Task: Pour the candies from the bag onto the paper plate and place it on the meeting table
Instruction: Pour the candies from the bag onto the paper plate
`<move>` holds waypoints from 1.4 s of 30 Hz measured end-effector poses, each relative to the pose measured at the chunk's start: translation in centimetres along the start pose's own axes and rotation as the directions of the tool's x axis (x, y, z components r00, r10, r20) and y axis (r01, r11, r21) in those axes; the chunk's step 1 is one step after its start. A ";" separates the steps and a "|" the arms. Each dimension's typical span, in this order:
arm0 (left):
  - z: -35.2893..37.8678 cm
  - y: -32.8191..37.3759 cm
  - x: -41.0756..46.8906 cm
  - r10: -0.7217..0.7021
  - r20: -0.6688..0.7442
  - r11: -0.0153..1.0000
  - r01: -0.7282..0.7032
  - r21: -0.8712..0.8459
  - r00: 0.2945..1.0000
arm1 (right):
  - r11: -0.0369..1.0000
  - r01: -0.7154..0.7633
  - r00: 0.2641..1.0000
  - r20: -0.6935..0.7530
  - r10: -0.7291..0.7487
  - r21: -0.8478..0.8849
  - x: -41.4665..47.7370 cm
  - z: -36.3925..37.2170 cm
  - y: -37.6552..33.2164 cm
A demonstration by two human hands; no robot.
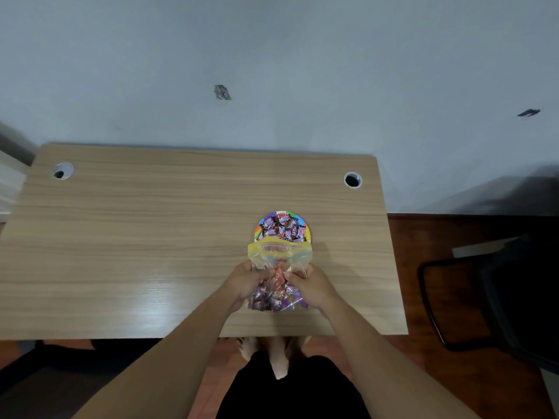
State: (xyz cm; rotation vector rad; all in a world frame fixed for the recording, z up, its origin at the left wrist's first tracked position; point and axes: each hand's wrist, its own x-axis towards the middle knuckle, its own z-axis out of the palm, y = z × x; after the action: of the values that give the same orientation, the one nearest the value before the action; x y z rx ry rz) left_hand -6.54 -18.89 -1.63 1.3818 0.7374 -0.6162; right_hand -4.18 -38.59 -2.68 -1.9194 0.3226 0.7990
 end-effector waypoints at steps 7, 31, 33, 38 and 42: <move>0.3 -0.2 0.3 -0.002 -0.025 1.000 0.003 0.024 1.000 | 0.999 0.000 1.000 -0.006 0.000 0.046 -0.2 -0.2 0.1; -2.1 0.3 -1.3 -0.005 0.063 1.000 0.006 -0.016 0.998 | 0.993 -0.073 0.997 0.009 0.073 0.090 -1.8 -1.3 -1.8; -2.9 -0.2 -1.1 0.011 0.044 1.000 -0.010 -0.022 0.999 | 0.995 -0.070 0.998 0.016 0.069 0.076 -1.9 -1.2 -1.9; -3.6 0.3 -2.1 0.016 0.042 0.999 -0.015 -0.040 0.999 | 0.998 -0.038 0.999 0.030 0.037 0.059 -2.6 -0.6 -2.1; -4.3 -0.1 -2.3 0.018 0.107 0.999 -0.013 -0.047 0.994 | 0.998 -0.031 0.999 0.011 0.030 0.048 -2.6 -0.2 -1.7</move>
State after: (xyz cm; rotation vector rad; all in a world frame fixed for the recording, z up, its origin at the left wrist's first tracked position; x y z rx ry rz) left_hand -8.52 -14.76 -0.11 1.3002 0.6506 -0.6526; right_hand -5.11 -38.29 0.32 -1.8683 0.3622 0.8141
